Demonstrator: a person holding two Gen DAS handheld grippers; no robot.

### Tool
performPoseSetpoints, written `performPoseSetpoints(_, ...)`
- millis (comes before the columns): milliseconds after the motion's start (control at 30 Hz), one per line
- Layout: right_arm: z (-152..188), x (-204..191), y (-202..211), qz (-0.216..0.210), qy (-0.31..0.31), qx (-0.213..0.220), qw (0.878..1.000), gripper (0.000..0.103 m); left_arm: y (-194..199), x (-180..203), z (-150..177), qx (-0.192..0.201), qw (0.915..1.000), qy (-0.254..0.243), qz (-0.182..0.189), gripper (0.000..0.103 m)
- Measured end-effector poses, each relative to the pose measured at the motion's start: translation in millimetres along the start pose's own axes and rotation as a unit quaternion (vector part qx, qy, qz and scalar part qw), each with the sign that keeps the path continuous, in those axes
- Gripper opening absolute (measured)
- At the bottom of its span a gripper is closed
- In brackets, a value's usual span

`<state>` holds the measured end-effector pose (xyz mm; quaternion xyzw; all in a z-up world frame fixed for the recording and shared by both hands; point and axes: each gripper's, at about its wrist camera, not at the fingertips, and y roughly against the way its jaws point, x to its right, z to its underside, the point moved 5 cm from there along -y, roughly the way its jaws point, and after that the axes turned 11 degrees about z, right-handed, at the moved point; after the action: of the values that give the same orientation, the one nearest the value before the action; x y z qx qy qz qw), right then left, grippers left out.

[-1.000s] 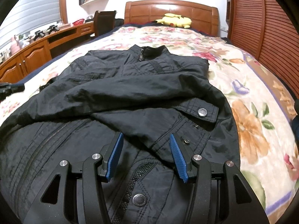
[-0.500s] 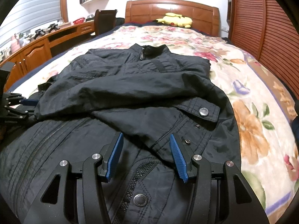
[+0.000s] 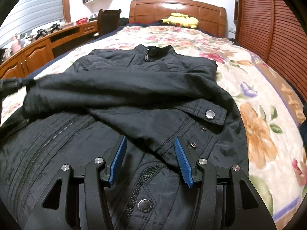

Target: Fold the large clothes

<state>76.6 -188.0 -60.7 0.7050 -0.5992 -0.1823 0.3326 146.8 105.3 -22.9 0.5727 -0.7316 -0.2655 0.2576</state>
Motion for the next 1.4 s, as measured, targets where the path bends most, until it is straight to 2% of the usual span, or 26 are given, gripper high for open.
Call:
performPoseSetpoints(100, 0, 1, -1, -0.002, 0.002, -0.002, 1.000, 0.053, 3, -3, 1, -0.001, 0.9999, 0.005, 0.016, 0.005)
performPoseSetpoints(233, 0, 2, -2, -0.001, 0.003, -0.003, 1.000, 0.053, 12, 3, 12, -0.003, 0.9995, -0.003, 0.032, 0.022)
performPoseSetpoints(333, 0, 2, -2, -0.001, 0.003, -0.003, 1.000, 0.053, 23, 12, 20, 0.001, 0.9991, -0.008, 0.041, 0.032)
performPoseSetpoints(633, -1, 4, 3, 0.007, 0.007, 0.005, 1.000, 0.053, 57, 31, 48, 0.017, 0.9977, -0.015, 0.064, 0.051)
performPoseSetpoints(967, 3, -3, 35, 0.021, 0.019, 0.030, 0.999, 0.054, 88, 33, 82, 0.037, 0.9979, -0.008, 0.052, 0.053)
performPoseSetpoints(1167, 16, 1, 63, 0.028, 0.007, 0.042, 0.999, 0.066, 101, 28, 100, 0.041, 0.9979, -0.003, 0.050, 0.053)
performPoseSetpoints(1233, 20, 6, 73, 0.039, -0.002, 0.045, 0.998, 0.074, 104, 25, 105, 0.040, 0.9981, -0.004, 0.046, 0.053)
performPoseSetpoints(1400, 32, 18, 90, 0.062, -0.009, 0.041, 0.997, 0.078, 111, 21, 116, 0.043, 0.9983, -0.003, 0.041, 0.053)
